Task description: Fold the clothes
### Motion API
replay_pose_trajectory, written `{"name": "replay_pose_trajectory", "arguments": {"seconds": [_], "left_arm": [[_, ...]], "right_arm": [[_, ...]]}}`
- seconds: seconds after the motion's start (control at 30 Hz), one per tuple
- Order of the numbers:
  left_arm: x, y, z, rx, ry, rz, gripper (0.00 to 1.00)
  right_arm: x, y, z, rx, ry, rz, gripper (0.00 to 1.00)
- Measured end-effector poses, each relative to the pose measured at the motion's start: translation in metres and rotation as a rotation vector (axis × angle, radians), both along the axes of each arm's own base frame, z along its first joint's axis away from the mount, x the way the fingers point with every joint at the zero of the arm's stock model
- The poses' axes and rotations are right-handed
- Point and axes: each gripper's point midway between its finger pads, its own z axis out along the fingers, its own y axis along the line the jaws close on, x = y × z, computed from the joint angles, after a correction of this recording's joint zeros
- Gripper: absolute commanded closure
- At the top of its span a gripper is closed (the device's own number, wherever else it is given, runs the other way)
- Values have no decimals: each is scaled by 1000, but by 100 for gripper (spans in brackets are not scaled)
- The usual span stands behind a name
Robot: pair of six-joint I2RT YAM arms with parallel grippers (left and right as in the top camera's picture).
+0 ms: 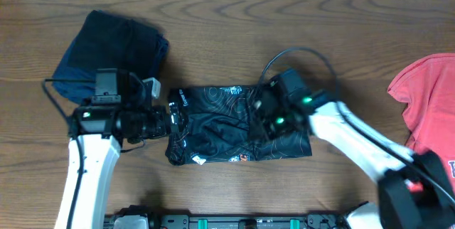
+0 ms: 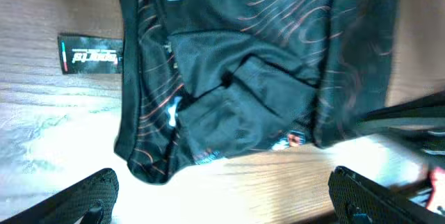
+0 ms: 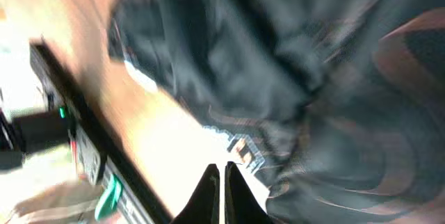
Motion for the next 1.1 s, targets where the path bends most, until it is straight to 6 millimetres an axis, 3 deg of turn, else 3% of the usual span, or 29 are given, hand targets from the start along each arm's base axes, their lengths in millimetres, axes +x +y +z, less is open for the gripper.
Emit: {"name": "replay_pose_trajectory", "arguments": {"seconds": [0.1, 0.2, 0.37, 0.53, 0.67, 0.8, 0.93, 1.1], "left_arm": [[6, 1, -31, 5, 38, 1, 2], [13, 2, -58, 8, 80, -2, 2], [31, 13, -93, 79, 107, 4, 2], [33, 17, -128, 109, 170, -64, 2], [43, 11, -128, 77, 142, -130, 2], [50, -9, -125, -53, 111, -211, 2], [51, -27, -121, -180, 93, -256, 0], [48, -43, -117, -310, 97, -279, 5]], "right_arm": [[30, -26, 25, -22, -91, -135, 93], [53, -60, 32, -55, -113, -281, 94], [60, -98, 23, -115, -54, -407, 95], [57, -107, 20, -134, -29, -428, 95], [56, -107, 20, -135, -27, -427, 95], [57, -107, 20, -135, -28, -427, 95], [57, -107, 20, -135, -30, -427, 95], [58, -107, 20, -137, -33, -429, 96]]}}
